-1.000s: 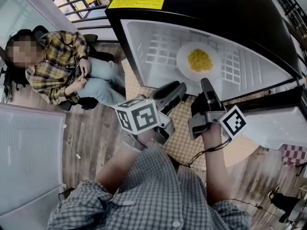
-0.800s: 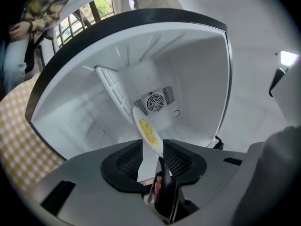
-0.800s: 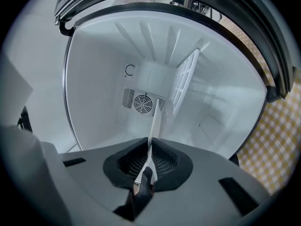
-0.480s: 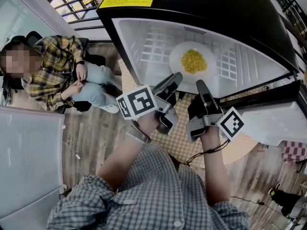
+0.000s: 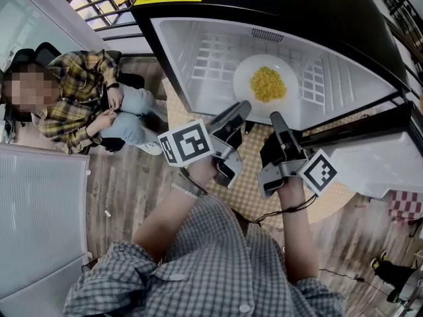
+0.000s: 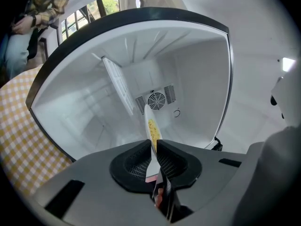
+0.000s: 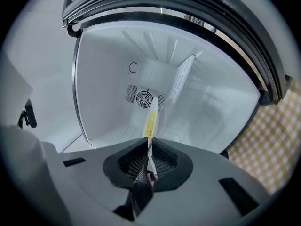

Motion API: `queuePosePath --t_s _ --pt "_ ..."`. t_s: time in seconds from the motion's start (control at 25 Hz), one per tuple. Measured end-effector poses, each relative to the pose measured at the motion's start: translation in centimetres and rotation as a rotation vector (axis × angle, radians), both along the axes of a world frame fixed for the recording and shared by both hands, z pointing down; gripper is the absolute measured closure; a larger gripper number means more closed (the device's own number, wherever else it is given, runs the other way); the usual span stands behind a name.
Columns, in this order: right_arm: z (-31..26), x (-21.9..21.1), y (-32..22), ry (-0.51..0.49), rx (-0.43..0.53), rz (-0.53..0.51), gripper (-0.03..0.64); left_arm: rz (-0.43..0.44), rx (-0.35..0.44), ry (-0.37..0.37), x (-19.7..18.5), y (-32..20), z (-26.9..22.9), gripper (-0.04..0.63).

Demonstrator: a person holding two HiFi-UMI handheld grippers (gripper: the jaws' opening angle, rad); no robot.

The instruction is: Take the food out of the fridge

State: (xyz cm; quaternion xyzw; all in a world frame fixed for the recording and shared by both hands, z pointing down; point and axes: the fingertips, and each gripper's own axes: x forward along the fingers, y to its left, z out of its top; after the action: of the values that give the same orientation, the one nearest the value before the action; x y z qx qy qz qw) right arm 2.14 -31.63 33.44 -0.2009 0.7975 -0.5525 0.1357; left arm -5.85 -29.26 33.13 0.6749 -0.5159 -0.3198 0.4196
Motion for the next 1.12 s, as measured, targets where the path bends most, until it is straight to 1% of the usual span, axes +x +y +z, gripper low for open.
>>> queuePosePath --t_s 0.2,0.44,0.84,0.96,1.12 --pt "0.2 0.3 1.1 0.006 0.001 -0.025 0.592 -0.01 -0.013 -0.005 0.5 1.2 0.4 0.552" --pt "0.8 0.6 3.0 0.027 -0.002 -0.08 0.592 -0.032 -0.037 0.003 1.0 3.4 1.3 0.552" --pt "3.0 0.4 7.0 0.071 -0.019 -0.209 0.592 -0.096 -0.099 -0.002 1.3 8.0 3.7 0.552" --pt "3.9 0.1 8.1 0.083 -0.037 -0.246 0.592 -0.121 -0.121 -0.017 1.1 9.2 4.4 0.552" --pt "4.9 -0.4 9.6 0.092 -0.059 -0.294 0.592 -0.15 -0.153 -0.016 0.9 10.9 5.5 0.552"
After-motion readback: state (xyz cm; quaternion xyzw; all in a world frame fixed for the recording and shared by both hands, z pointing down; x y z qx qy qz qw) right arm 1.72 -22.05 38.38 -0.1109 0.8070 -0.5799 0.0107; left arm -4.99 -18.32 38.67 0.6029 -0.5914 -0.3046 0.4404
